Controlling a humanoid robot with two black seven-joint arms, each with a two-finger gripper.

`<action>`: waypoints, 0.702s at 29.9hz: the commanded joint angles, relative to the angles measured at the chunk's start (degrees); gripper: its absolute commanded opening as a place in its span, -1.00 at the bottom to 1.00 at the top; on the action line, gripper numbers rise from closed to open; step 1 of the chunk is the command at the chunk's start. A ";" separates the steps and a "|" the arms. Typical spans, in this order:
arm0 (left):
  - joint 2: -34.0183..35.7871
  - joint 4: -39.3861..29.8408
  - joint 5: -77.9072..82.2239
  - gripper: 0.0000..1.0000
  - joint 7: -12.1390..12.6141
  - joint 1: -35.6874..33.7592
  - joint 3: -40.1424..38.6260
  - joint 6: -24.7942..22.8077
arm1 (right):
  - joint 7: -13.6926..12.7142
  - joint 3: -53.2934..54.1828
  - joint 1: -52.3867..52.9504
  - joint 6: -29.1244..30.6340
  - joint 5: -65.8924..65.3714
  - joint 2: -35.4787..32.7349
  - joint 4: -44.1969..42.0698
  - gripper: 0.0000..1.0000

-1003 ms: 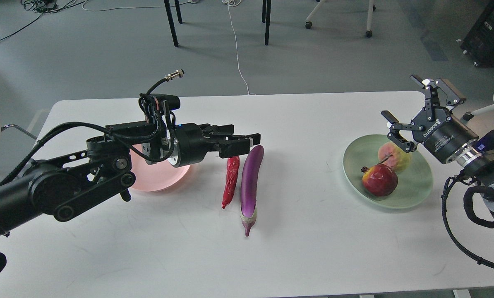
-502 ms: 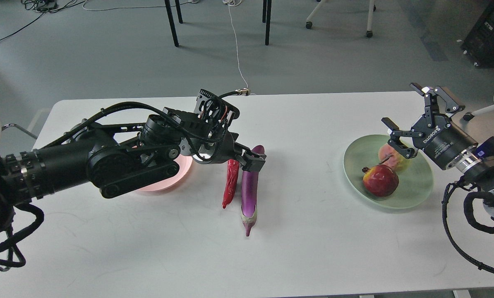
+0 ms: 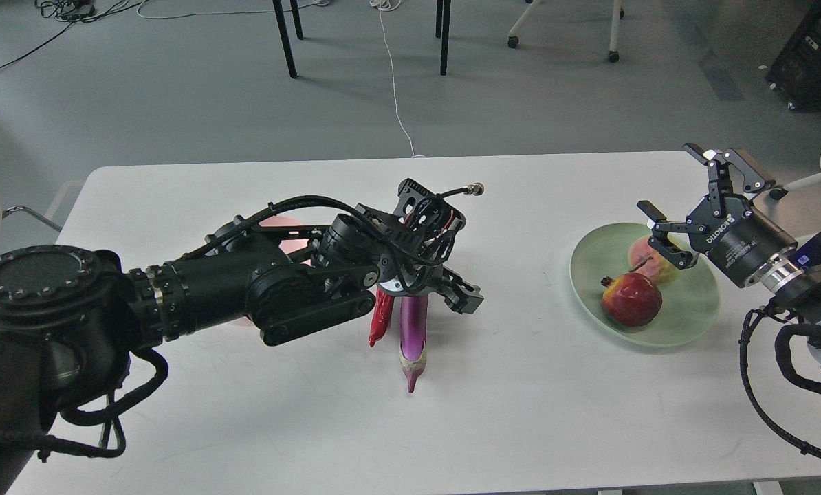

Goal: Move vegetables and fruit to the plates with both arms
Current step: 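Reach the left gripper down over the purple eggplant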

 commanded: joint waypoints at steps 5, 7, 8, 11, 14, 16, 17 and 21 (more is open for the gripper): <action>0.02 0.23 -0.05 0.96 -0.11 0.12 0.43 0.05 | 0.00 -0.08 -0.66 0.00 -0.17 -0.02 0.00 0.97; 0.02 0.23 -0.05 0.96 -0.02 0.29 0.43 0.13 | 0.00 -0.08 -0.66 0.00 -0.17 0.06 0.18 0.97; 0.02 0.23 0.04 0.96 -0.02 0.38 0.43 0.05 | 0.00 -0.08 -0.66 0.00 -0.17 0.06 0.27 0.97; 0.28 0.32 0.04 0.96 -0.02 0.47 0.52 0.05 | 0.00 -0.08 -0.66 0.00 -0.17 -0.02 0.18 0.97; 0.37 0.76 0.04 0.96 -0.02 0.73 0.52 0.05 | 0.00 -0.08 -0.74 0.00 -0.17 -0.02 0.18 0.97; 0.37 0.76 0.04 0.96 -0.02 0.82 0.52 0.05 | 0.00 -0.08 -1.01 0.00 -0.17 -0.02 0.27 0.97; 0.37 0.76 0.04 0.95 -0.02 0.82 0.52 -0.04 | 0.00 -0.08 -1.01 0.00 -0.17 -0.02 0.27 0.97; 0.55 0.76 0.04 0.92 -0.02 0.82 1.40 -0.04 | 0.00 -0.08 -1.09 0.00 -0.26 -0.02 0.27 0.97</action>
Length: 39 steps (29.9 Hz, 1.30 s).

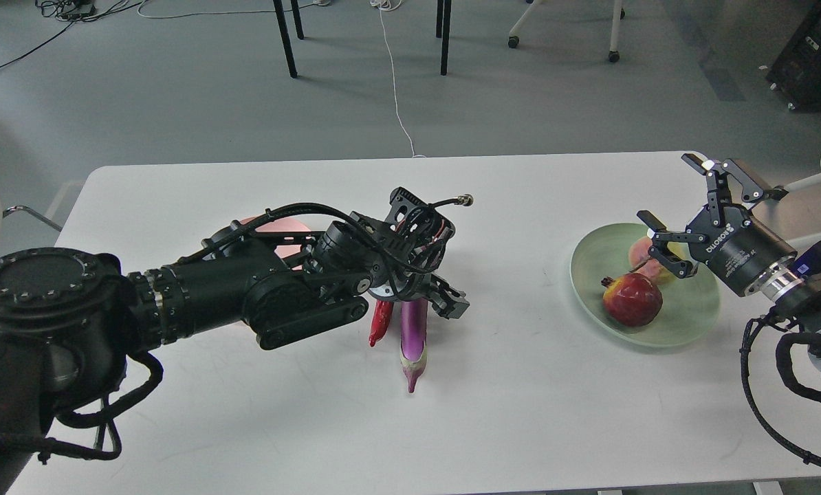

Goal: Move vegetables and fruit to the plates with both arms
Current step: 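Reach the left gripper down over the purple eggplant, then grasp the eggplant with the left gripper and lift it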

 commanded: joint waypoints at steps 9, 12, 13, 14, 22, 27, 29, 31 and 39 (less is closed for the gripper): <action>0.30 0.01 0.00 0.90 0.18 0.62 0.77 -0.03 | 0.00 0.09 -0.38 0.00 0.04 -0.09 0.10 0.97; 0.47 0.01 0.00 0.89 0.18 0.71 0.77 -0.12 | 0.00 0.09 -0.38 0.00 0.04 -0.09 0.19 0.97; 0.56 0.01 0.00 0.89 0.18 0.71 0.86 -0.12 | 0.00 0.09 -0.46 0.00 0.04 -0.09 0.19 0.97; 0.65 0.01 0.00 0.88 0.18 0.71 0.86 -0.12 | 0.00 0.09 -0.46 0.00 -0.04 -0.09 0.19 0.97; 0.56 0.01 0.00 0.18 0.44 0.89 0.86 -0.26 | 0.00 0.00 -0.81 0.00 -0.04 -0.09 0.19 0.97; 0.65 0.01 0.00 -0.29 1.93 0.98 0.86 -0.26 | 0.00 0.00 -0.81 0.00 0.04 -0.09 0.19 0.97; 0.65 0.09 0.00 -0.36 2.02 0.98 0.86 -0.26 | 0.00 0.00 -0.90 0.00 0.04 -0.09 0.28 0.97; 0.56 0.09 0.00 -0.41 2.02 0.98 0.86 -0.26 | 0.00 0.00 -0.90 0.00 -0.04 -0.09 0.28 0.97; 0.56 -0.17 -1.05 -0.79 3.61 0.36 0.24 -0.26 | 0.00 0.00 -0.82 0.00 -0.04 -0.18 0.19 0.97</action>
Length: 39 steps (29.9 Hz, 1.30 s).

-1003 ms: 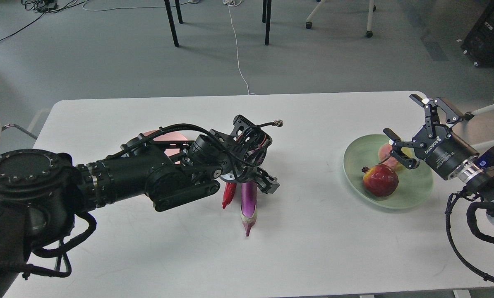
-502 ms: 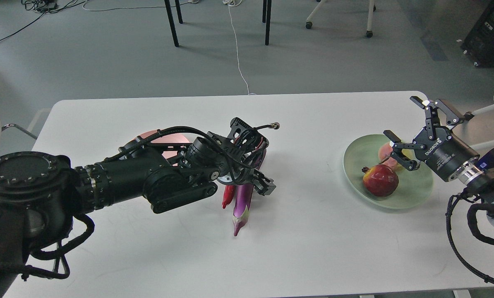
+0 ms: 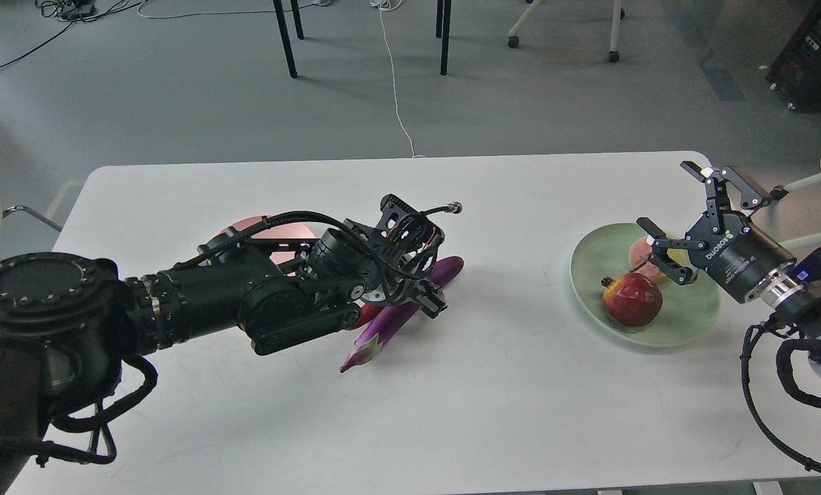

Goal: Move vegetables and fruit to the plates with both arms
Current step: 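Grasp the eggplant with the left gripper and lift it, then lower the eggplant onto the pink plate and open the left gripper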

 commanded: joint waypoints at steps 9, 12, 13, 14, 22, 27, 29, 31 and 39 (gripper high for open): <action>0.02 -3.83 -16.60 -0.78 1.93 -6.65 -1.69 0.00 | 0.00 -0.01 0.09 0.00 -0.02 -0.25 -0.08 0.97; 2.64 -5.23 -21.54 -0.77 1.84 -10.16 -1.95 0.00 | 0.00 -0.01 0.09 0.00 -0.02 -0.25 0.01 0.97; 4.13 -6.28 -22.25 -0.76 1.75 -11.13 -2.30 0.00 | 0.00 -0.01 0.09 0.00 -0.02 -0.17 -0.07 0.97; 5.63 -7.16 -22.51 -0.75 1.58 -11.84 -2.65 0.00 | 0.00 -0.01 0.09 0.00 -0.02 -0.17 -0.08 0.97; 24.61 -12.27 -21.64 -0.74 -1.06 -12.55 -2.13 0.00 | 0.00 -0.01 0.09 0.00 -0.02 -0.25 -0.08 0.97; 33.40 -12.01 -14.37 -0.74 -3.78 -7.82 -1.51 0.00 | 0.00 -0.02 0.00 0.00 -0.02 -0.17 0.01 0.97; 34.90 -11.31 -9.80 -0.74 -5.36 -4.83 -1.34 0.00 | 0.00 -0.01 0.09 0.00 -0.02 -0.17 0.10 0.97; 35.61 -10.95 -5.84 -0.74 -6.68 -2.45 -1.25 0.00 | 0.00 -0.01 0.00 0.00 -0.02 -0.17 0.19 0.97; 37.02 -9.37 -5.20 -0.73 -6.86 0.11 -1.34 0.00 | 0.00 -0.10 0.09 0.00 -0.02 -0.17 0.10 0.97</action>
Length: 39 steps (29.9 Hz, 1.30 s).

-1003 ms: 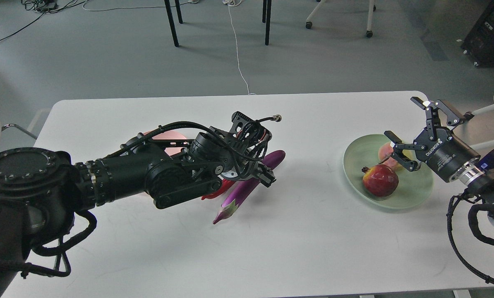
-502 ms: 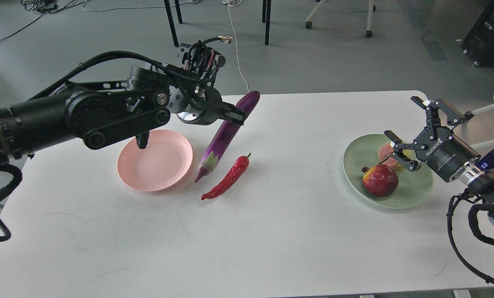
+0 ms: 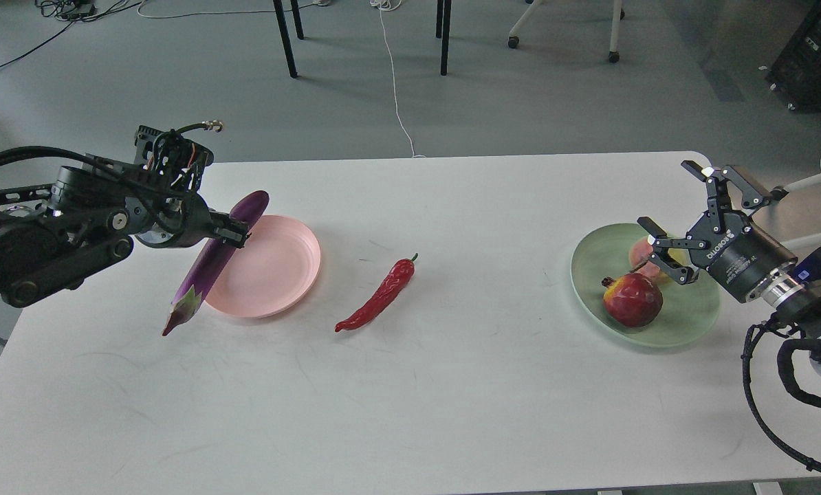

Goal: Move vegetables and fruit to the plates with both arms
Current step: 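Lower the eggplant onto the pink plate and open the left gripper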

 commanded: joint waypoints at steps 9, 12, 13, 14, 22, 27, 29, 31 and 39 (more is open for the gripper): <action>-4.43 3.37 -0.52 -0.66 0.04 0.66 -0.53 2.16 | 0.00 -0.06 -0.08 0.00 -0.09 0.29 0.26 0.97; -4.70 4.17 -0.52 -0.65 -0.13 1.19 -0.44 2.42 | 0.00 -0.06 -0.08 0.00 -0.09 0.29 0.35 0.97; -4.79 4.69 -0.52 -0.65 -0.13 1.45 -0.70 2.60 | 0.00 -0.06 -0.08 0.00 -0.09 0.29 0.26 0.97; -5.05 5.31 -0.61 -0.64 -0.13 1.63 -0.88 2.86 | 0.00 -0.06 -0.08 0.00 -0.09 0.37 0.17 0.97; -9.18 9.44 -0.35 -0.44 -0.13 1.81 -0.44 3.83 | 0.00 -0.15 -0.08 0.00 -0.09 0.38 0.17 0.97; -9.71 10.41 -0.26 -0.19 -0.22 1.81 -0.27 3.83 | 0.00 -0.24 -0.08 0.00 -0.09 0.11 0.26 0.97; -9.63 10.41 -0.17 0.06 -0.40 1.72 -0.18 3.83 | 0.00 -0.24 -0.08 0.00 -0.09 0.11 0.26 0.97; -9.54 10.41 0.09 0.24 -1.10 1.63 -0.18 3.74 | 0.00 -0.24 -0.08 0.00 -0.09 0.11 0.35 0.97; -9.10 9.89 0.09 0.69 -2.77 0.93 -0.53 3.40 | 0.00 -0.24 -0.43 0.00 -0.09 0.02 0.44 0.97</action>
